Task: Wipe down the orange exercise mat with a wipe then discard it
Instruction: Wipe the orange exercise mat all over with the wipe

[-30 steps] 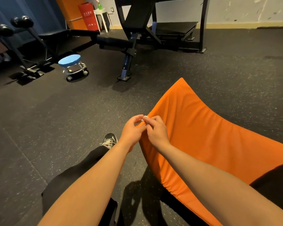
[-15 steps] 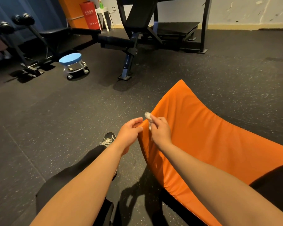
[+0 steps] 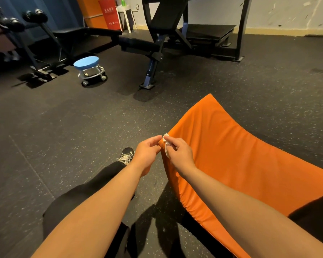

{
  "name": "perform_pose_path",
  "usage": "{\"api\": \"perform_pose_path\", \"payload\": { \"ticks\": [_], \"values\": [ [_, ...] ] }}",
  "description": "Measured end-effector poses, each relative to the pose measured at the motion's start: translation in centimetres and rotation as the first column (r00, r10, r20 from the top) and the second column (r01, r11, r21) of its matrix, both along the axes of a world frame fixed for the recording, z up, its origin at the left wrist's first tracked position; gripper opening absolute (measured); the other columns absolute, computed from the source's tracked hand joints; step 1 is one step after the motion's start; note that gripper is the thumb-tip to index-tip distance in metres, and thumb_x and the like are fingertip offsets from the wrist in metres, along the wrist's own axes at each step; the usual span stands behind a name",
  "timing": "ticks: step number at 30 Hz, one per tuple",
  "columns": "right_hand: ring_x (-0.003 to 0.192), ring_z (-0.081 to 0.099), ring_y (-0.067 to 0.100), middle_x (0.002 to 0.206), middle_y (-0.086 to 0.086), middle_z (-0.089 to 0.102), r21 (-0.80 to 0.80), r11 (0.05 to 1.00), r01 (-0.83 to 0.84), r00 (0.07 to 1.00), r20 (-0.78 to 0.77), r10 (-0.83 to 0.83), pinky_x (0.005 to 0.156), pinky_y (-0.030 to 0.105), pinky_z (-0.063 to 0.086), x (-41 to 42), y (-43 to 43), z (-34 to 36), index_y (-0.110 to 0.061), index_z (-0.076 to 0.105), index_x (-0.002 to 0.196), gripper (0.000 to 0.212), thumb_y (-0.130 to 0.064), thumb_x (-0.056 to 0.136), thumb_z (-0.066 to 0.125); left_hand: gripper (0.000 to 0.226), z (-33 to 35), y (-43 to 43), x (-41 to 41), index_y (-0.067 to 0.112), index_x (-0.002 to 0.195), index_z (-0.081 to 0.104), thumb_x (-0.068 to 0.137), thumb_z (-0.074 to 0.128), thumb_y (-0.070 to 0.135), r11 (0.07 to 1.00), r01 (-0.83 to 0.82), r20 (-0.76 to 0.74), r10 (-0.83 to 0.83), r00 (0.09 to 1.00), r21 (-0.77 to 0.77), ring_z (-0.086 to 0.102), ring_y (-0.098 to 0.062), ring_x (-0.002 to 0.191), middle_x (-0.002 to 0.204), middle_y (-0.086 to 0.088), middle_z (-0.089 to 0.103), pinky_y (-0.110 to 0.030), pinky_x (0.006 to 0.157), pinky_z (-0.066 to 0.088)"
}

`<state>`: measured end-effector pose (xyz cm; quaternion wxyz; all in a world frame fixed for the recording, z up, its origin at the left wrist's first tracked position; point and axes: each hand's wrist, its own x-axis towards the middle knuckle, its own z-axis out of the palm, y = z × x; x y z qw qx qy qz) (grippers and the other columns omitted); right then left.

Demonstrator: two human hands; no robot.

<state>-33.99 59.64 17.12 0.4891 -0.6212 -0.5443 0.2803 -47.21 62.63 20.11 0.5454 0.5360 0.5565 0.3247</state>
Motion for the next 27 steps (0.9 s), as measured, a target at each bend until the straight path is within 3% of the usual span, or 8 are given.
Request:
{"api": "perform_pose_path", "payload": {
  "ticks": [6, 12, 16, 20, 23, 27],
  "values": [
    [0.102, 0.055, 0.012, 0.11, 0.002, 0.059, 0.021, 0.999, 0.029, 0.999, -0.019, -0.029, 0.081, -0.003, 0.03, 0.0, 1.1, 1.1, -0.01, 0.067, 0.131, 0.035, -0.016, 0.097, 0.067, 0.043, 0.1, -0.5, 0.6, 0.012, 0.133, 0.063, 0.098, 0.047, -0.008, 1.0, -0.017, 0.124, 0.017, 0.992, -0.003, 0.066, -0.008, 0.114, 0.119, 0.001, 0.072, -0.025, 0.102, 0.05],
    [0.095, 0.057, 0.006, 0.104, -0.005, 0.063, 0.006, 0.999, 0.041, 0.999, -0.034, -0.041, 0.079, 0.0, 0.034, 0.0, -0.6, -1.4, -0.021, 0.07, 0.127, 0.035, -0.019, 0.092, 0.073, 0.047, -0.1, -0.3, 0.7, 0.011, 0.135, 0.062, 0.094, 0.051, -0.009, 1.0, 0.023, 0.068, -0.023, 0.997, -0.004, 0.064, -0.012, 0.117, 0.127, -0.003, 0.069, -0.027, 0.103, 0.051],
    [0.092, 0.064, 0.011, 0.097, -0.003, 0.073, -0.039, 0.985, 0.17, 0.985, -0.033, -0.172, 0.072, 0.011, 0.038, 0.3, -0.6, -1.7, -0.018, 0.08, 0.105, 0.018, -0.03, 0.094, 0.071, 0.048, 0.3, -0.1, 0.7, 0.014, 0.137, 0.06, 0.095, 0.05, -0.008, 1.0, 0.002, 0.016, -0.003, 1.0, 0.029, 0.062, -0.01, 0.118, 0.129, 0.0, 0.067, -0.026, 0.103, 0.049],
    [0.096, 0.061, 0.013, 0.099, -0.002, 0.065, 0.033, 0.985, 0.17, 0.984, -0.069, -0.167, 0.078, 0.0, 0.032, 0.4, 0.3, -0.8, -0.015, 0.077, 0.108, 0.018, -0.018, 0.092, 0.072, 0.051, 0.2, -0.1, 0.6, 0.013, 0.138, 0.059, 0.094, 0.048, -0.011, 0.999, 0.021, 0.023, -0.022, 0.999, 0.049, 0.061, -0.008, 0.12, 0.129, 0.001, 0.067, -0.025, 0.104, 0.048],
    [0.102, 0.057, 0.009, 0.109, -0.001, 0.063, 0.009, 0.988, 0.151, 0.98, -0.132, -0.149, 0.082, 0.003, 0.034, 0.0, 1.0, 0.2, -0.018, 0.074, 0.117, 0.025, -0.022, 0.093, 0.071, 0.054, -0.1, -0.3, 0.7, 0.016, 0.139, 0.059, 0.095, 0.046, -0.011, 0.996, 0.06, 0.013, -0.061, 0.998, 0.067, 0.058, -0.008, 0.126, 0.134, 0.003, 0.064, -0.03, 0.109, 0.046],
    [0.1, 0.058, 0.008, 0.106, -0.004, 0.059, -0.002, 0.986, 0.164, 0.974, -0.158, -0.162, 0.078, 0.002, 0.035, -0.7, 1.1, 0.3, -0.019, 0.074, 0.106, 0.014, -0.022, 0.093, 0.07, 0.059, 0.0, -0.7, 0.8, 0.019, 0.137, 0.062, 0.092, 0.042, -0.014, 0.995, 0.061, 0.036, -0.064, 0.997, 0.079, 0.06, -0.003, 0.121, 0.129, 0.007, 0.067, -0.024, 0.104, 0.048]
  ]
}}
